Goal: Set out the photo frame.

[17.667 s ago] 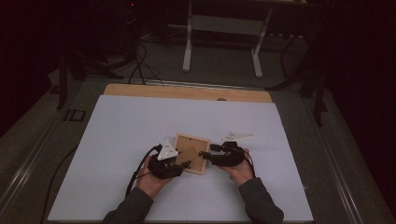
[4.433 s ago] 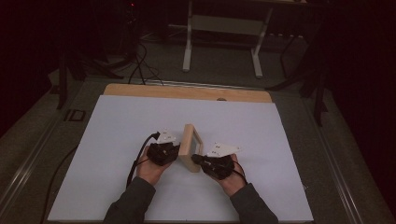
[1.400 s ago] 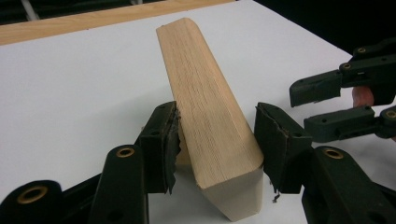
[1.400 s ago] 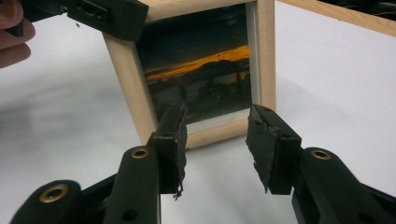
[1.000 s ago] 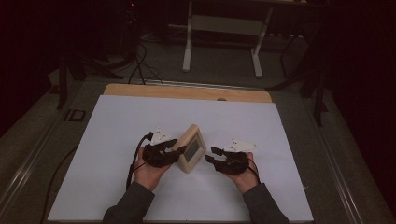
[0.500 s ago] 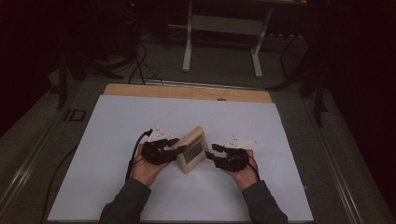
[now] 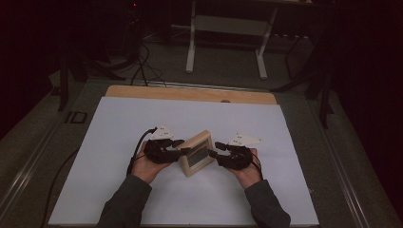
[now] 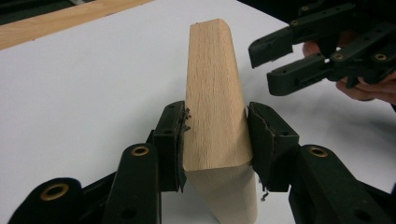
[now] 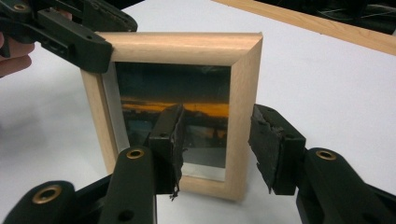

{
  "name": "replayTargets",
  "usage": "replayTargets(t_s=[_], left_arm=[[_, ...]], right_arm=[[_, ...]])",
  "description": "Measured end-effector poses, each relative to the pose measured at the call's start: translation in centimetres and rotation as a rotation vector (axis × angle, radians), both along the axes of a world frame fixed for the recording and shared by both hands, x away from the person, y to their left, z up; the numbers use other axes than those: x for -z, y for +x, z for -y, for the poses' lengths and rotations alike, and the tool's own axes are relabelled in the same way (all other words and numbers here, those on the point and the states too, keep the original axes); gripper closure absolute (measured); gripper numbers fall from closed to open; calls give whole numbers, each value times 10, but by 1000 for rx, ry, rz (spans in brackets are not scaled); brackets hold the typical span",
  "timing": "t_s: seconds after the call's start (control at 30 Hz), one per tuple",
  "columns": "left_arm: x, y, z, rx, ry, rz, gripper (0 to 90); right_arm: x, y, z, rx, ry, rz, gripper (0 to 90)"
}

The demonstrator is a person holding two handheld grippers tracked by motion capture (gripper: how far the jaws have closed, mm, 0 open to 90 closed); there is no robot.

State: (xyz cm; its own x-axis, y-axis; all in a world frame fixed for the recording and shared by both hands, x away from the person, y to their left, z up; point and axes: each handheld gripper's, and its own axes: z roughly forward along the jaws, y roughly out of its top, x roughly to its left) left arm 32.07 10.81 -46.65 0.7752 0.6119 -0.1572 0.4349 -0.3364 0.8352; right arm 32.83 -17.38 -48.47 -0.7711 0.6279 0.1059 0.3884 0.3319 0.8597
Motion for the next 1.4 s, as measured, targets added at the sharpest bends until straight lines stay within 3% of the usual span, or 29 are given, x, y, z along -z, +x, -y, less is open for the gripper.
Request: replayTargets(t_s=[0.57, 0.9, 1.0, 1.03, 1.17, 1.23, 1.4], left_arm=[[2, 19, -11, 104, -20, 7, 594], [7, 29, -15, 153, -62, 12, 594], [5, 26, -14, 123, -48, 17, 587], [4, 25, -14, 111, -45, 24, 539], [-2, 22, -18, 52, -76, 29, 432], [-3, 18, -21, 31, -83, 38, 416], [-1, -1, -24, -77, -115, 56, 409]], right_arm=[[1, 16, -2, -6, 17, -30, 473], [1, 22, -5, -17, 9, -44, 427], [2, 23, -6, -33, 12, -50, 411], [1, 23, -7, -38, 5, -48, 403], [1, 26, -8, -42, 11, -51, 379], [1, 27, -8, -46, 15, -59, 364], [3, 33, -10, -61, 29, -73, 332]])
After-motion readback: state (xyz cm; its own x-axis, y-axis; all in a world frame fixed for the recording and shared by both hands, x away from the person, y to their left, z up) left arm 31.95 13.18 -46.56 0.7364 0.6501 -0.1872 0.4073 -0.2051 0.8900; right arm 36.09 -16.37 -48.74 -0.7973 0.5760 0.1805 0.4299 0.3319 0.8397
